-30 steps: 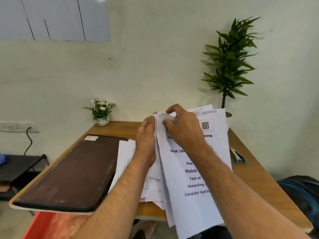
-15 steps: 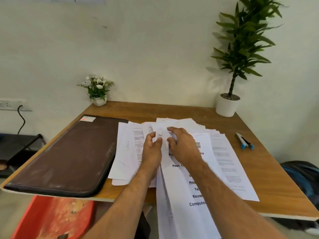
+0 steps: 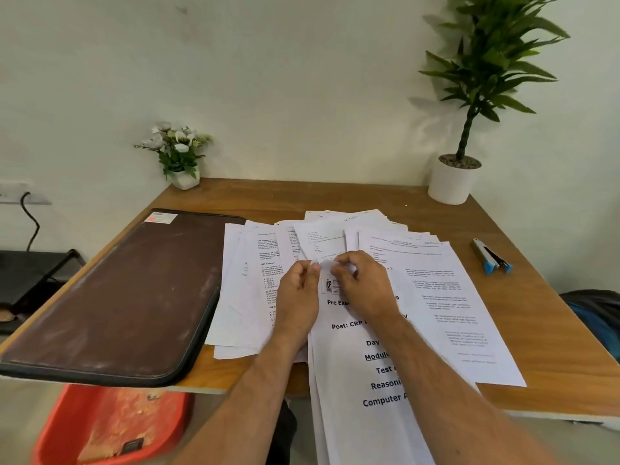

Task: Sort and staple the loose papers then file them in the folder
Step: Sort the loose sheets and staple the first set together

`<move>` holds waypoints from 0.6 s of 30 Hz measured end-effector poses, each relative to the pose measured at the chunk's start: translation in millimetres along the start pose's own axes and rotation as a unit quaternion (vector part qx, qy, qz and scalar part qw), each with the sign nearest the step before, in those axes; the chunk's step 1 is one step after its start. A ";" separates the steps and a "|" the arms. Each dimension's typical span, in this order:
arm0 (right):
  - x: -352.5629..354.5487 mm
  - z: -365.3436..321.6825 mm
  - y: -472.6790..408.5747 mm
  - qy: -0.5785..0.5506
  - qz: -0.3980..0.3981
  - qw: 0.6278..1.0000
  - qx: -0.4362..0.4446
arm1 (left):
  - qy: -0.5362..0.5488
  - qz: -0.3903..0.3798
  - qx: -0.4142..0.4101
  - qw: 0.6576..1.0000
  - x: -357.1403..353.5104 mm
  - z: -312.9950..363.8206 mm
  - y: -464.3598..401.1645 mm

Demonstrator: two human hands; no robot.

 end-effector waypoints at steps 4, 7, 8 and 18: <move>2.8 21.1 6.4 -0.063 0.039 0.997 -0.036 | -0.023 0.136 -0.013 0.990 28.0 6.9 10.4; 7.8 22.6 1.8 -0.085 0.052 0.994 -0.042 | -0.157 0.183 -0.014 0.971 47.7 19.2 -8.3; 6.8 21.7 0.8 -0.088 0.048 0.994 -0.038 | -0.190 0.166 0.007 0.968 49.7 19.4 -17.1; -12.5 6.6 1.8 -0.063 0.003 0.998 0.012 | -0.200 0.111 0.070 0.971 49.9 -2.0 -40.3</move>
Point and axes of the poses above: each hand's wrist, its own y-axis away from the middle knuckle, its own x-axis out of the back of the hand, z = x × y, the point moved 10 cm from there along -y, towards the middle knuckle, and after that the axes turned 9 degrees about -y, right-handed, at the moved point
